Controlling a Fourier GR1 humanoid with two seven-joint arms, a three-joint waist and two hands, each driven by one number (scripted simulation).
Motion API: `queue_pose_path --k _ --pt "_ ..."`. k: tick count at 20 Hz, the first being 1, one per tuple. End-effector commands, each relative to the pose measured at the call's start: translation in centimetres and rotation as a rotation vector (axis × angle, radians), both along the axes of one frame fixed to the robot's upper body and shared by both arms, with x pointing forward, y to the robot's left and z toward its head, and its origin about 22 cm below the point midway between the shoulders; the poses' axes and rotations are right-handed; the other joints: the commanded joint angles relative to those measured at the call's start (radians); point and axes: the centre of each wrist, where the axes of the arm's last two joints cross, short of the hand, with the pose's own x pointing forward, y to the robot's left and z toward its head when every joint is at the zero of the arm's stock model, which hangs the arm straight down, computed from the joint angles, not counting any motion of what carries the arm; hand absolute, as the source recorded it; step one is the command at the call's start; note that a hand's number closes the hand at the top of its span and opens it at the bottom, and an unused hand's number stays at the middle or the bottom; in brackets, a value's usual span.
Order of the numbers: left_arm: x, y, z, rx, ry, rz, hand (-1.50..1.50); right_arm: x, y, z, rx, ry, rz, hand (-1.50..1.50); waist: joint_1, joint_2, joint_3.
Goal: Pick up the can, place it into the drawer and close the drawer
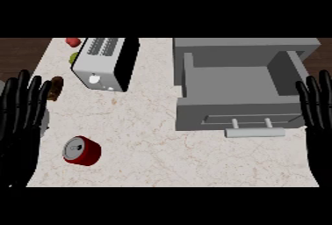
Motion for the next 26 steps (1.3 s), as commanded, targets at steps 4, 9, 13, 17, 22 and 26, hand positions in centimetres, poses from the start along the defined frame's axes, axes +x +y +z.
queue_pose_path --k 4,9,13,17,22,26 --pt "-5.4 1.4 -0.1 -0.024 0.004 0.140 -1.50 1.4 -0.6 0.5 0.034 0.010 -0.019 -1.50 0.040 0.016 0.004" --pt "-7.3 3.7 -3.2 -0.178 0.380 0.424 -1.50 -0.4 -2.0 -2.6 0.050 0.273 -0.171 -1.50 0.045 0.019 0.005" --pt "-9.3 3.0 -1.0 -0.206 0.409 0.436 -1.50 -0.3 -1.1 -2.4 0.070 0.301 -0.161 -1.50 0.029 0.017 0.005" --pt "-8.8 2.7 -0.3 -0.200 0.394 0.450 -1.50 -0.2 -1.5 -1.5 0.052 0.285 -0.172 -1.50 0.022 0.018 0.004" --pt "-9.2 3.7 -0.1 -0.206 0.394 0.435 -1.50 -0.8 -4.2 -0.7 0.064 0.285 -0.161 -1.50 0.022 0.017 0.004" --pt "-8.2 2.4 -1.3 -0.198 0.439 0.430 -1.50 -1.3 -2.8 -1.5 0.073 0.260 -0.168 -1.50 0.022 0.018 0.004"
